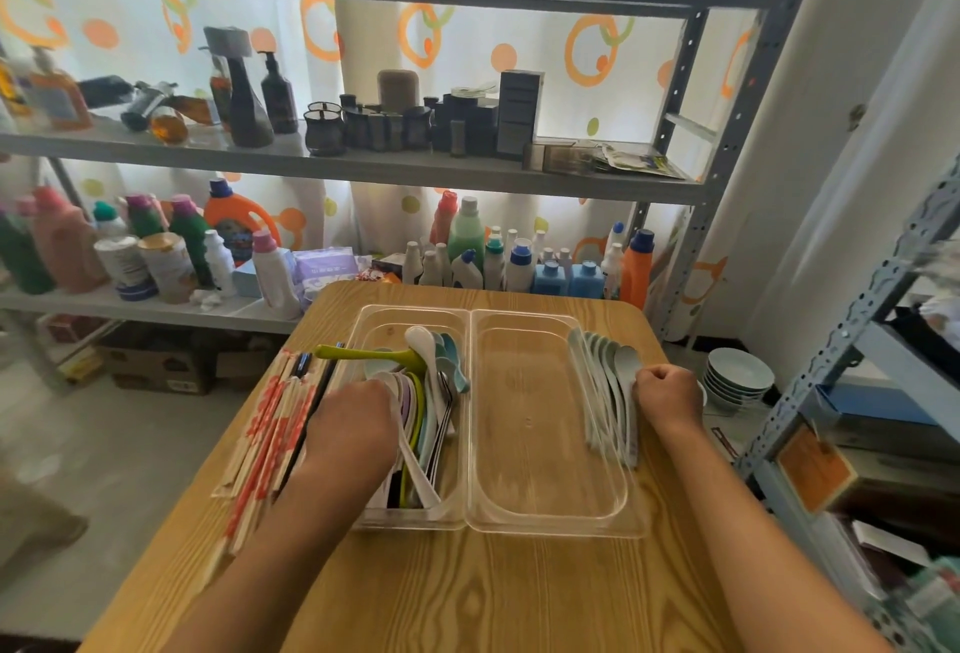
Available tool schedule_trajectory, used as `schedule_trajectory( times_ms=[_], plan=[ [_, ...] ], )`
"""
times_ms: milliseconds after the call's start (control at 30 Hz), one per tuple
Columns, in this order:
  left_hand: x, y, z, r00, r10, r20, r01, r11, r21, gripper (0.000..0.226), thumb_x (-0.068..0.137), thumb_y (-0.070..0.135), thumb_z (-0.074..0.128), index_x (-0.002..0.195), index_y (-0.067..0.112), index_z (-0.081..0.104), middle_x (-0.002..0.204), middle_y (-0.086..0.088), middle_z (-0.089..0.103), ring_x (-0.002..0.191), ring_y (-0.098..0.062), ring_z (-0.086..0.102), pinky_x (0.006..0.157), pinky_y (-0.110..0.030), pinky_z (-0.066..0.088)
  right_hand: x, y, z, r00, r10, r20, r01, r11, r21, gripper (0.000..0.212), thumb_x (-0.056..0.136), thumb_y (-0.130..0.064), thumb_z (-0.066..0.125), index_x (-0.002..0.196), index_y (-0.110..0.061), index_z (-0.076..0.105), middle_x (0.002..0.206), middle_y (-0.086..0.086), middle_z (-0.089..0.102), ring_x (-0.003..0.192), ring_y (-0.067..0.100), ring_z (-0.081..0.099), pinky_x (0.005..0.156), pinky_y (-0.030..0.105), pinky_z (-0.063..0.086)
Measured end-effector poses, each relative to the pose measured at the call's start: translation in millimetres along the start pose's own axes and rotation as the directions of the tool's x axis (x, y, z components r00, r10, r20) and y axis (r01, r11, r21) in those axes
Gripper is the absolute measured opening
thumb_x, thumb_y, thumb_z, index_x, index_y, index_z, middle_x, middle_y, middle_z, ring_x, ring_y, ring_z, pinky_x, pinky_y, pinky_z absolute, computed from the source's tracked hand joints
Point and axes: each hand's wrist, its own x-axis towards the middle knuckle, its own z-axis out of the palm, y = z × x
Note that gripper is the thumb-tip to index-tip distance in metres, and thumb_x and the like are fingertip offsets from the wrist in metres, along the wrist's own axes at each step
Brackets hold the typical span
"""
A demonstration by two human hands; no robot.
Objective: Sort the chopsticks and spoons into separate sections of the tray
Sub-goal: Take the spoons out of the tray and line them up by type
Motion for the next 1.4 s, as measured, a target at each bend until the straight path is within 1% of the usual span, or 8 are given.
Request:
schedule_trajectory(
  times_ms=[133, 400, 633, 733, 900, 1133, 1333, 1400],
  plan=[
    [6.5, 6.1, 5.0, 0.990, 0.124, 0.073, -0.110, 0.979, -0.174, 0.007, 0.086, 0.031, 0.069, 0.080, 0.028, 0.066, 0.078, 0.009, 0.062, 0.071, -0.003, 0.061, 0.071, -0.027, 0.056, -2.2, 2.3, -2.1, 1.000, 0.007, -0.010, -0.007, 1.000, 0.004, 0.023, 0.092, -0.013, 0.054, 0.081, -0.002, 0.071, 0.075, 0.012, 0.066, 0.073, 0.026, 0.058, 0.064, 0.030, 0.043],
    [7.2, 6.5, 19.0, 0.953, 0.026, 0.303, 0.000, 0.996, -0.087, 0.011, 0.079, 0.019, 0.076, 0.085, 0.023, 0.067, 0.079, 0.005, 0.066, 0.072, -0.007, 0.063, 0.068, -0.026, 0.058, -13.1, -1.0, -7.5, 1.000, -0.025, -0.013, 0.025, 0.999, 0.023, 0.030, 0.092, -0.009, 0.052, 0.063, -0.008, 0.060, 0.059, 0.005, 0.054, 0.059, 0.019, 0.050, 0.052, 0.027, 0.038],
    [10.9, 19.4, 21.8, 0.946, -0.026, 0.324, 0.021, 1.000, 0.020, 0.007, 0.087, 0.019, 0.063, 0.091, 0.020, 0.058, 0.087, 0.001, 0.061, 0.079, -0.012, 0.061, 0.076, -0.029, 0.057, -19.2, -14.3, -6.9, 0.999, -0.037, 0.017, 0.036, 0.998, 0.042, 0.019, 0.096, -0.013, 0.051, 0.088, -0.008, 0.067, 0.082, 0.009, 0.065, 0.078, 0.023, 0.058, 0.066, 0.030, 0.041],
    [11.1, 20.6, 21.5, 0.929, -0.037, 0.368, 0.031, 0.999, 0.022, 0.008, 0.088, 0.021, 0.064, 0.088, 0.021, 0.056, 0.087, 0.001, 0.061, 0.080, -0.012, 0.061, 0.079, -0.029, 0.057, -21.1, -20.2, -7.1, 0.999, -0.042, 0.011, 0.041, 0.997, 0.059, 0.019, 0.096, -0.013, 0.052, 0.087, -0.007, 0.068, 0.079, 0.009, 0.066, 0.072, 0.020, 0.057, 0.060, 0.029, 0.040],
    [10.2, 13.9, 12.5, 0.900, -0.104, 0.423, 0.169, 0.978, -0.119, 0.014, 0.084, 0.022, 0.069, 0.086, 0.018, 0.056, 0.086, -0.001, 0.063, 0.075, -0.010, 0.063, 0.064, -0.022, 0.053, -28.5, -30.6, -7.9, 0.998, -0.054, 0.017, 0.052, 0.994, 0.094, 0.021, 0.097, -0.014, 0.051, 0.085, -0.009, 0.067, 0.075, 0.006, 0.064, 0.068, 0.016, 0.055, 0.058, 0.028, 0.040],
    [13.0, 16.8, -21.1, 0.937, -0.068, 0.343, 0.178, 0.937, -0.299, 0.027, 0.093, 0.037, 0.056, 0.084, 0.012, 0.064, 0.076, -0.004, 0.065, 0.062, -0.013, 0.056, 0.062, -0.029, 0.050, -36.0, -44.0, -8.7, 0.996, -0.088, -0.005, 0.088, 0.988, 0.129, 0.018, 0.097, -0.016, 0.052, 0.088, -0.013, 0.068, 0.076, 0.001, 0.064, 0.069, 0.013, 0.056, 0.057, 0.024, 0.039],
    [10.7, 10.5, -40.2, 0.958, -0.091, 0.272, 0.204, 0.883, -0.423, 0.021, 0.092, 0.019, 0.057, 0.081, 0.006, 0.068, 0.074, -0.009, 0.066, 0.064, -0.019, 0.059, 0.066, -0.031, 0.049, -45.8, -60.4, -7.2, 0.991, -0.131, 0.001, 0.130, 0.980, 0.153, 0.018, 0.097, -0.015, 0.054, 0.088, -0.012, 0.069, 0.077, 0.006, 0.067, 0.068, 0.016, 0.057, 0.054, 0.022, 0.039],
    [9.2, 7.8, -45.3, 0.953, -0.094, 0.289, 0.237, 0.825, -0.513, 0.020, 0.095, 0.017, 0.057, 0.084, 0.004, 0.067, 0.074, -0.011, 0.064, 0.062, -0.017, 0.058, 0.056, -0.026, 0.046, -51.3, -67.2, -6.0, 0.988, -0.154, 0.002, 0.152, 0.974, 0.166, 0.018, 0.096, -0.014, 0.054, 0.085, -0.011, 0.068, 0.075, 0.005, 0.065, 0.067, 0.016, 0.057, 0.053, 0.022, 0.040]
  ],
)
